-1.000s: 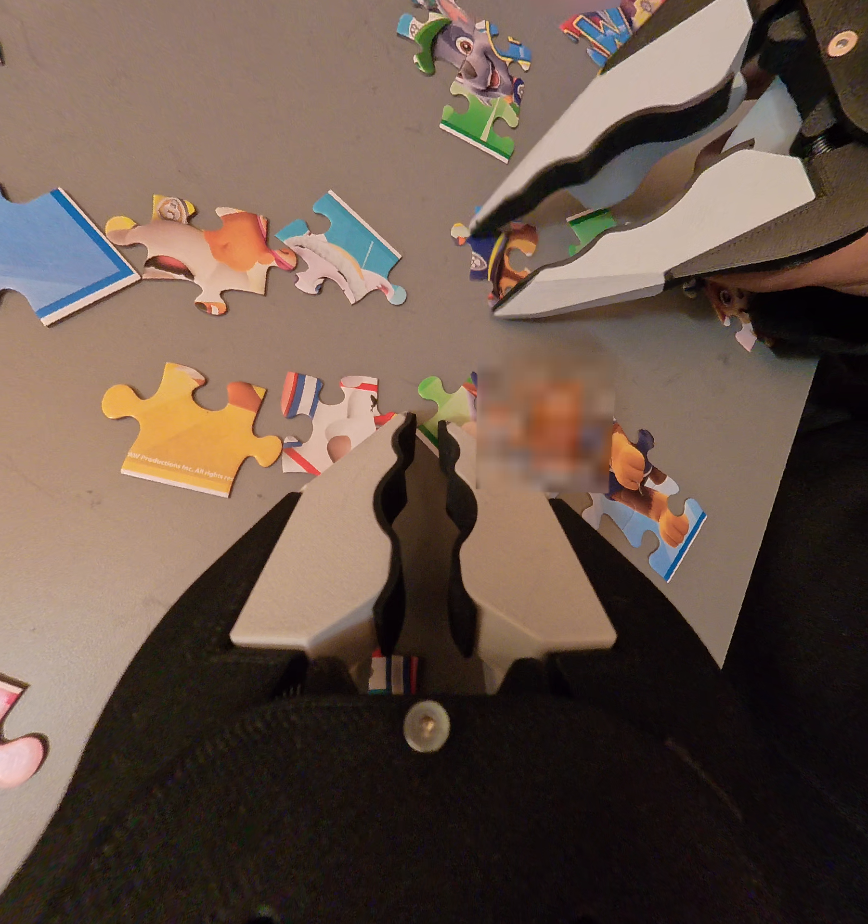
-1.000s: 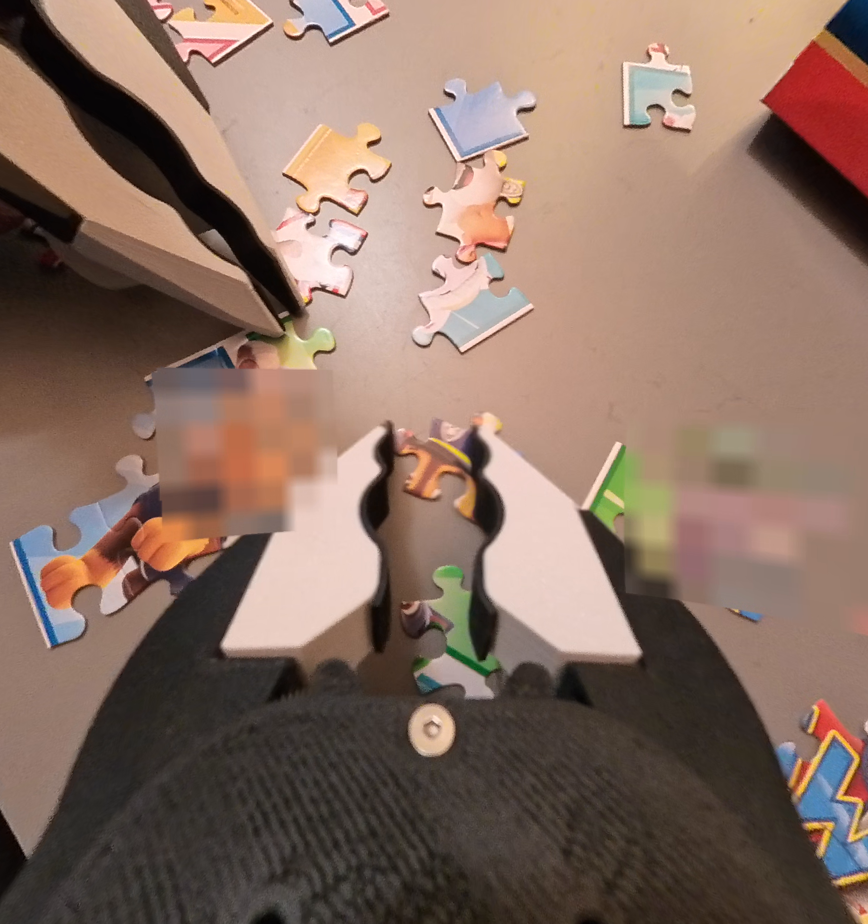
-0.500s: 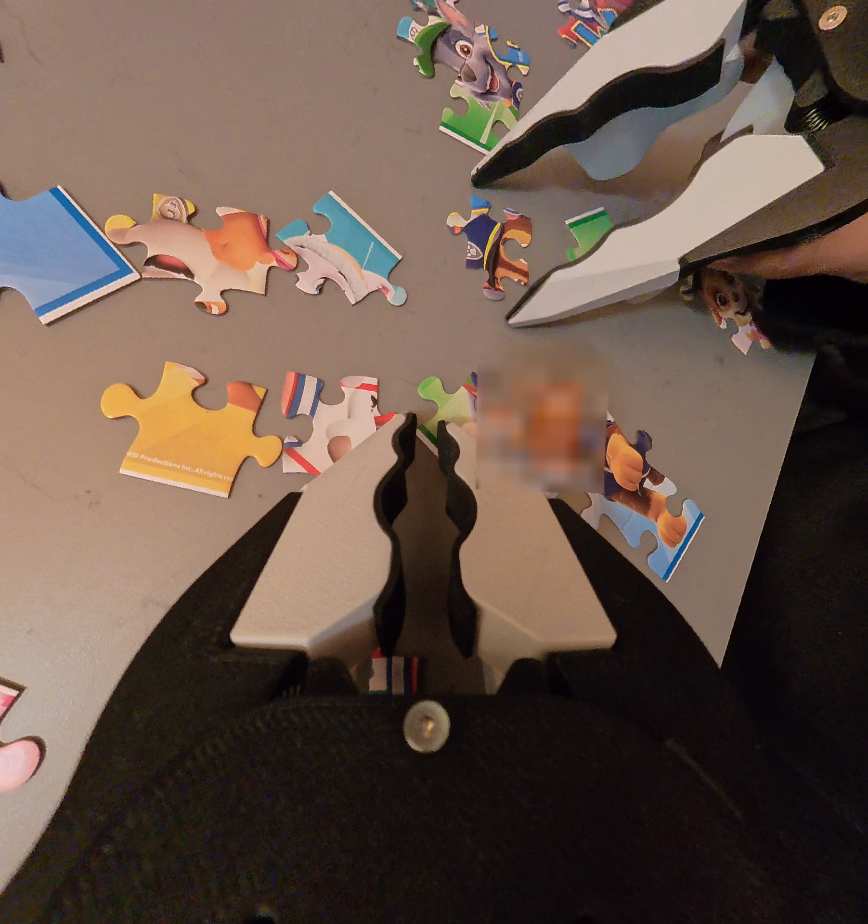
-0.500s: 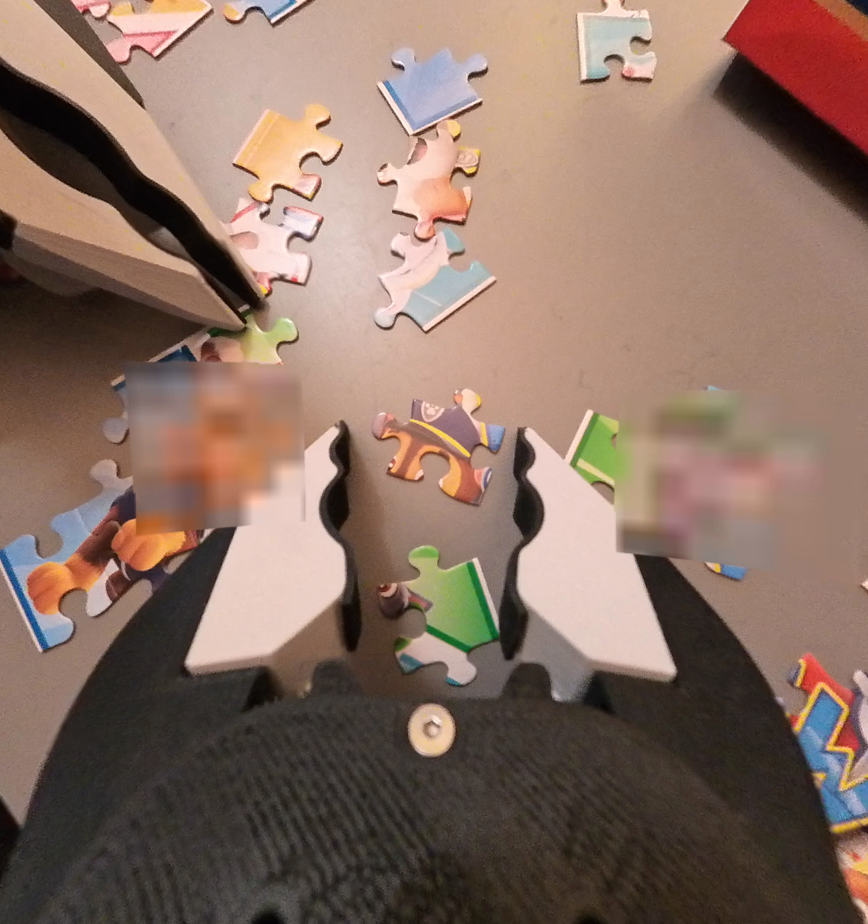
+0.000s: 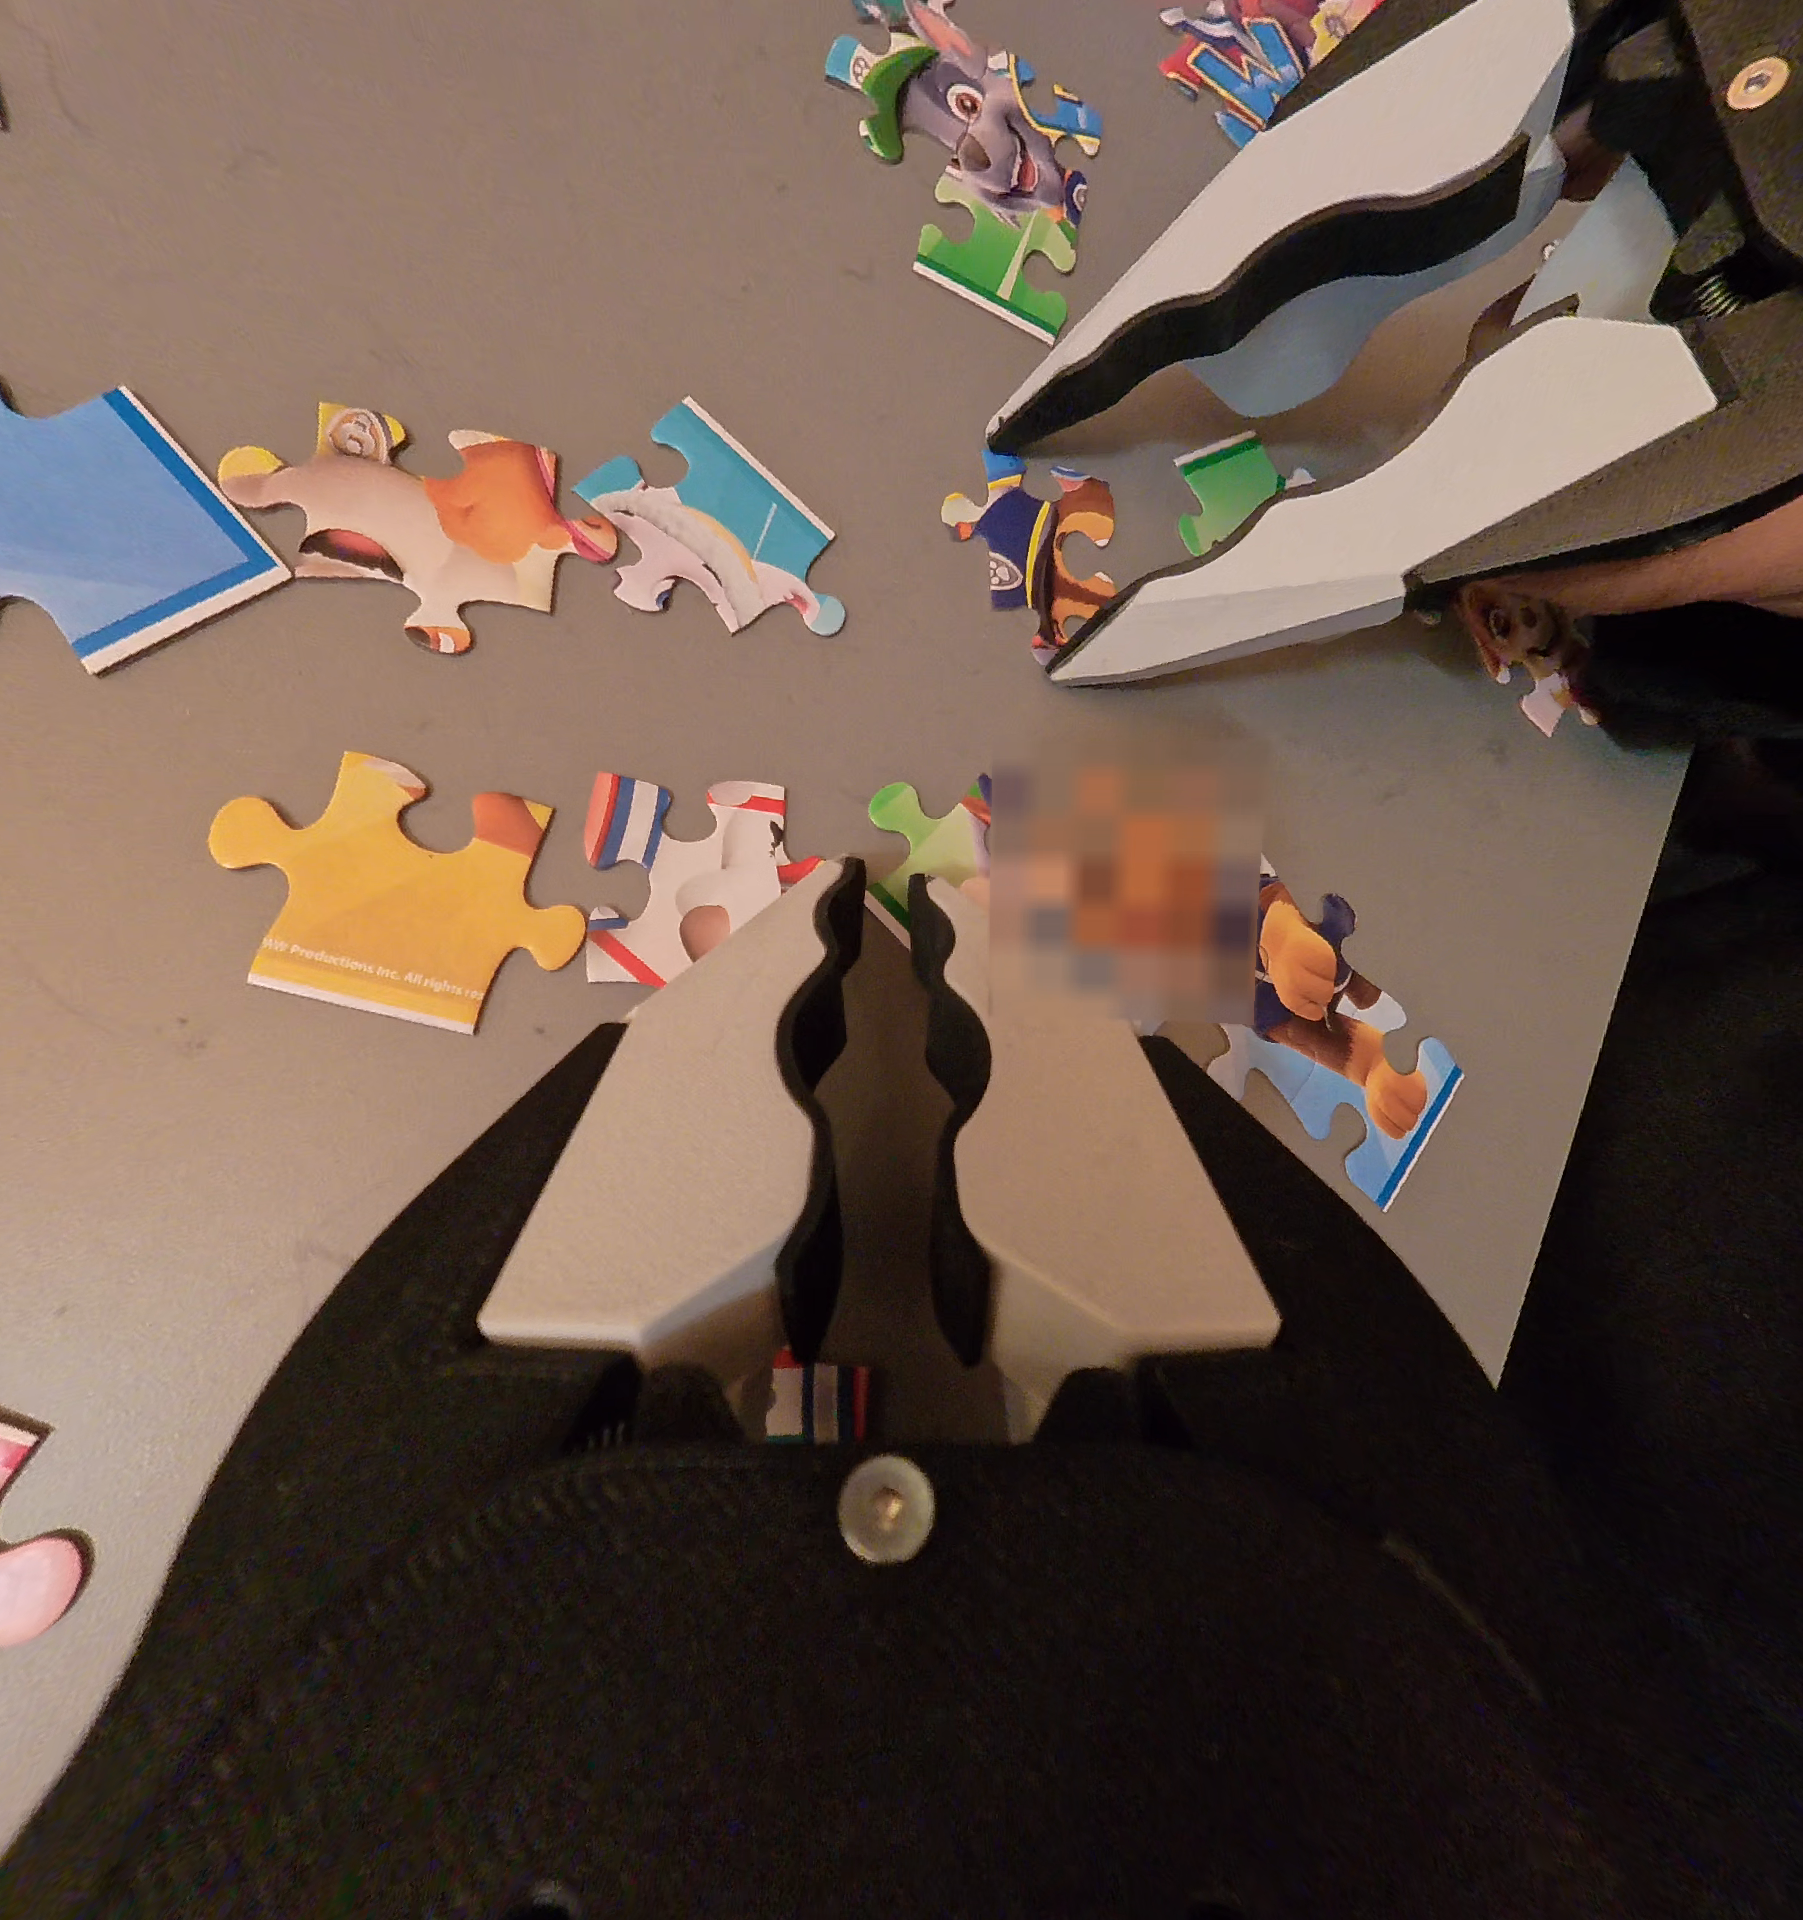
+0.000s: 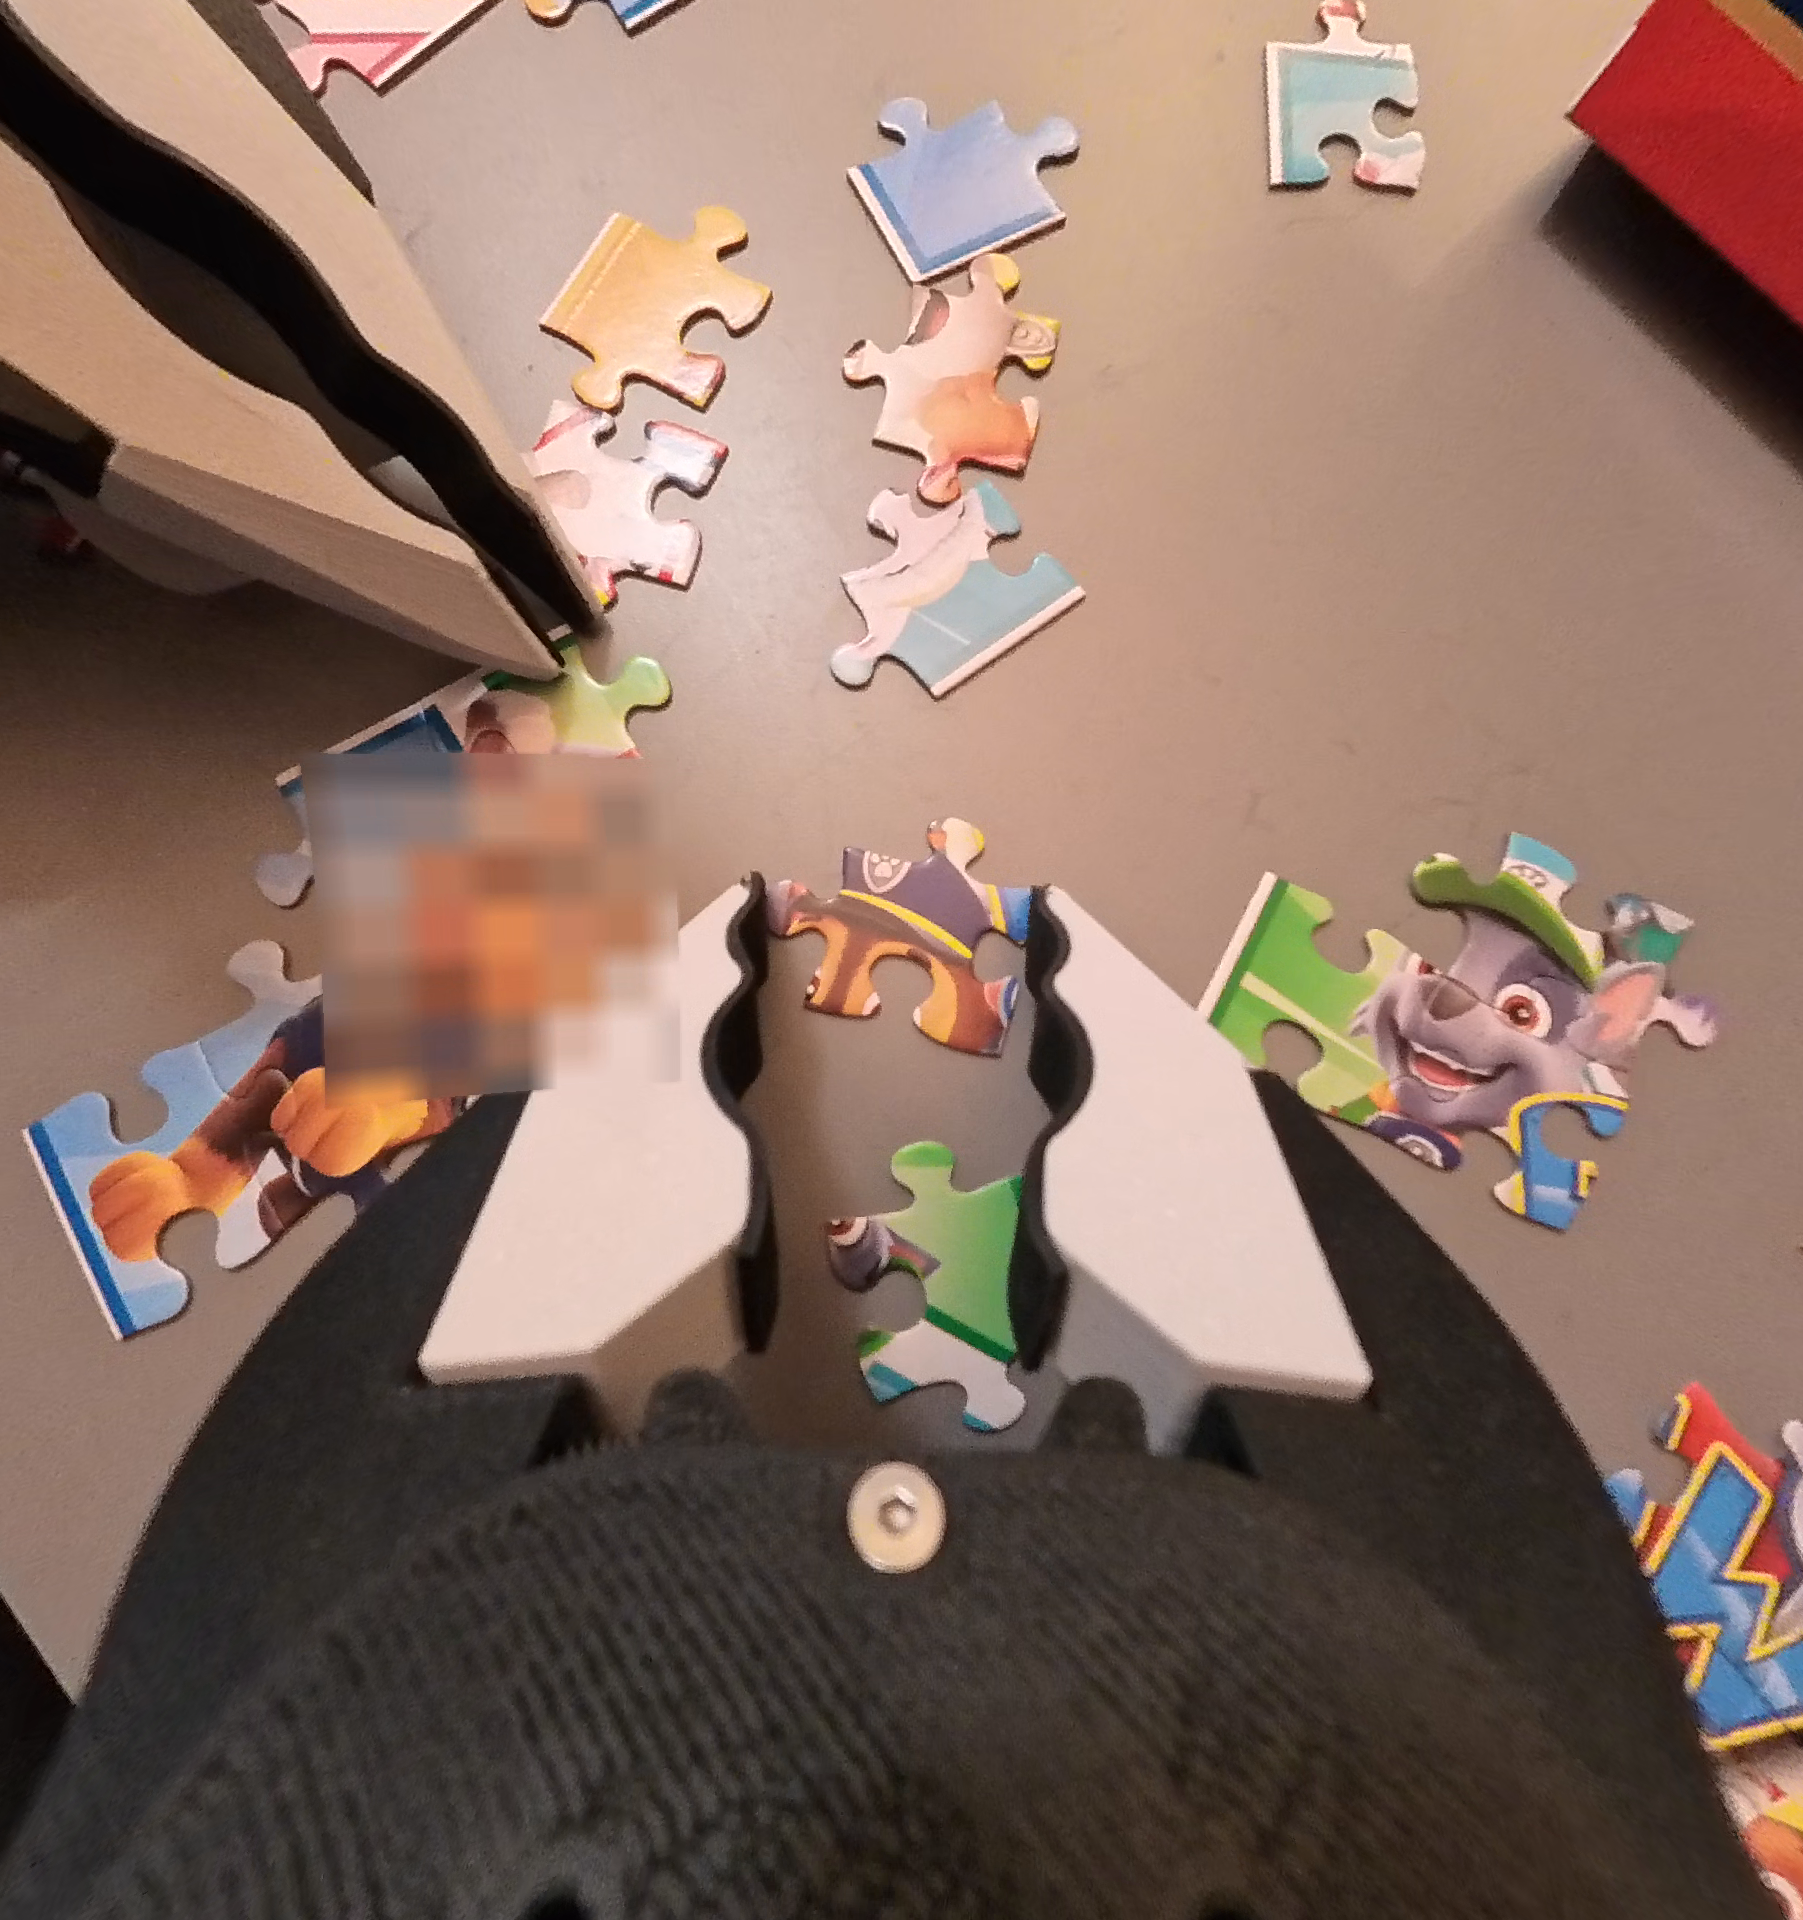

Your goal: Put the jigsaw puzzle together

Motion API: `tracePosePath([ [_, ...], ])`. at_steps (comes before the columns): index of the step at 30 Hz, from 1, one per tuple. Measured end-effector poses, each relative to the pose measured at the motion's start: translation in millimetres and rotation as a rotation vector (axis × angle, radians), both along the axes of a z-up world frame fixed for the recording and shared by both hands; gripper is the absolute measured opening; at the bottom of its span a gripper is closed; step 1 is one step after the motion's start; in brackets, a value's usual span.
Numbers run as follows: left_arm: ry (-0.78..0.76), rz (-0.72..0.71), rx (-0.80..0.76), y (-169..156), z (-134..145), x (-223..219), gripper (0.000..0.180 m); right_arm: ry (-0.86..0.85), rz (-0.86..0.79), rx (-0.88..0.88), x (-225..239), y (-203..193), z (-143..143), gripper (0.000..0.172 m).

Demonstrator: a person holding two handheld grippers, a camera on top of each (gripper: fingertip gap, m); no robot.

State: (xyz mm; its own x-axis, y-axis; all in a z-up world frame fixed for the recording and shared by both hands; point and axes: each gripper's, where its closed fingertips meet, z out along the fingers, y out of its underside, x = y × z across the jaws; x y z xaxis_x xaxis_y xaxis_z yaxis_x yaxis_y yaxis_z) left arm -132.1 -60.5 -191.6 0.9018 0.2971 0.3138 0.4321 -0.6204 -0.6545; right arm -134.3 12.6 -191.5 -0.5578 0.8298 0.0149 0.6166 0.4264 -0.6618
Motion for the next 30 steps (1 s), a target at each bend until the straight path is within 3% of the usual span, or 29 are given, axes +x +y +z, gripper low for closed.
tracePosePath([
  [2, -0.002, -0.001, 0.002, -0.1, 0.1, -0.1, 0.005, 0.001, 0.005, 0.003, 0.2, -0.6, 0.4, 0.048],
  [4, -0.005, -0.001, 0.005, -0.1, 0.1, -0.1, 0.005, 0.005, 0.017, -0.014, 1.0, -3.4, 2.9, 0.034],
  [17, 0.017, 0.003, 0.042, 3.5, 8.5, -1.6, 0.006, -0.022, -0.035, -0.063, 1.7, 24.9, 12.1, 0.048],
  [20, 0.021, -0.006, 0.049, 7.9, 10.8, 0.8, 0.007, -0.083, -0.016, -0.117, 9.0, 19.0, 2.5, 0.057],
  [24, 0.035, -0.015, -0.019, 7.4, 2.8, 3.9, 0.016, -0.077, 0.01, -0.124, 16.4, 9.7, 3.2, 0.053],
  [30, 0.054, 0.007, 0.015, 1.5, 22.7, 2.9, 0.019, -0.121, 0.077, -0.106, 42.9, -9.9, 3.5, 0.052],
])
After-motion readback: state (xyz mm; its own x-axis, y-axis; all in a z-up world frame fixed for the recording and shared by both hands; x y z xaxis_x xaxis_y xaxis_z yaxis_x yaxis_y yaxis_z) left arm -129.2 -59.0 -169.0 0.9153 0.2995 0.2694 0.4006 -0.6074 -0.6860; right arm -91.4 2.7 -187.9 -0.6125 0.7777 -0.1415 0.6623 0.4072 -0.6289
